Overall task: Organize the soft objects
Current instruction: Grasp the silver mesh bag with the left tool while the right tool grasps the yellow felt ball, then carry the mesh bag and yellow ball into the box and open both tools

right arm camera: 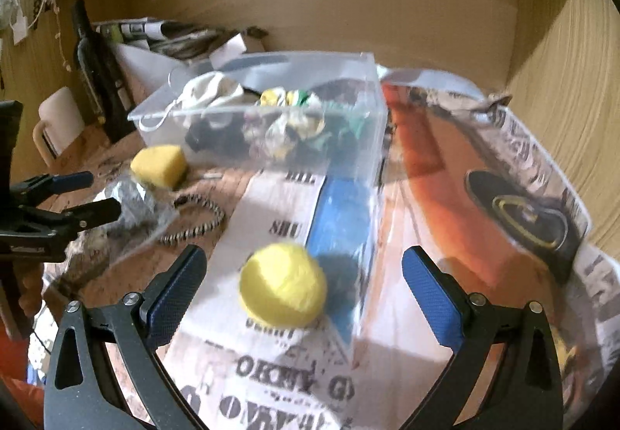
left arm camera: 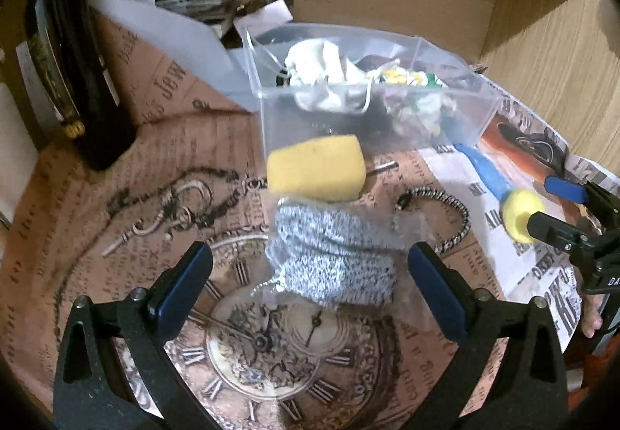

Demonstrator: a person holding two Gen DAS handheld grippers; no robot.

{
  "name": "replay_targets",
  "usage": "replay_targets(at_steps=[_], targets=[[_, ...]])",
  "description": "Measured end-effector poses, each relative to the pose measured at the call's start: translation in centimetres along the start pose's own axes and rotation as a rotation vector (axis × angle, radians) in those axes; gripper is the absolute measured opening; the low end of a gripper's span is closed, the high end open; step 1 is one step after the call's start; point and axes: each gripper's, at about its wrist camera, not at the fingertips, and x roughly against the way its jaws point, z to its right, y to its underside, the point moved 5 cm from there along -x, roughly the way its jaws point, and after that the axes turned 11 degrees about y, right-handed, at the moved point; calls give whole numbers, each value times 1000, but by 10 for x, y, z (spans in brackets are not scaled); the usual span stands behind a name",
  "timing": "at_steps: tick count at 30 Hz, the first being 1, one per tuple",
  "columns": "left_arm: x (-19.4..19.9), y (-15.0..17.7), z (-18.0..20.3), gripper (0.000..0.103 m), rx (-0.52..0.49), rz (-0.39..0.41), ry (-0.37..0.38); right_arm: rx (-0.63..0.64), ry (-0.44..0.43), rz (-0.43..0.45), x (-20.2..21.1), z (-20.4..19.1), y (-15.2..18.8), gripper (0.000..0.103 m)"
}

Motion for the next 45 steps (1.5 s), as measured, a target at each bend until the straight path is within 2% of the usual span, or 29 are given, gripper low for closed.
replay_targets(at_steps=[1,3,6,8,10,17,20,28,34,41,45], targets=[[-1,1,0,101,4,2,1,0,-3,-5,-1,-1,2,98],[-2,3,1,89,8,0,14,4,-17,-22,-3,-3,4,90],[-4,5,3,78,5,-5,41,12,-30,-47,-7,-6,8,73],[-4,6,5,69,-3,-3,50,23,-31,-59,-9,-8,10,55],[-3,7,7,61,-12,-1,59,32,-36,-68,-11,-10,12,43],[9,8,14,39,-37,23,53,24,-27,-20,1,-7,4,42],[19,5,18,34,-44,41,61,15,-22,4,6,-2,-2,42],[55,-12,27,32,-68,138,54,-8,-1,95,27,8,-26,42],[80,-43,33,32,-93,242,64,-9,8,170,41,12,-48,42],[85,-84,38,32,-98,315,71,-10,-9,274,61,9,-79,42],[78,-102,41,32,-83,330,85,-11,-13,300,57,8,-93,43]])
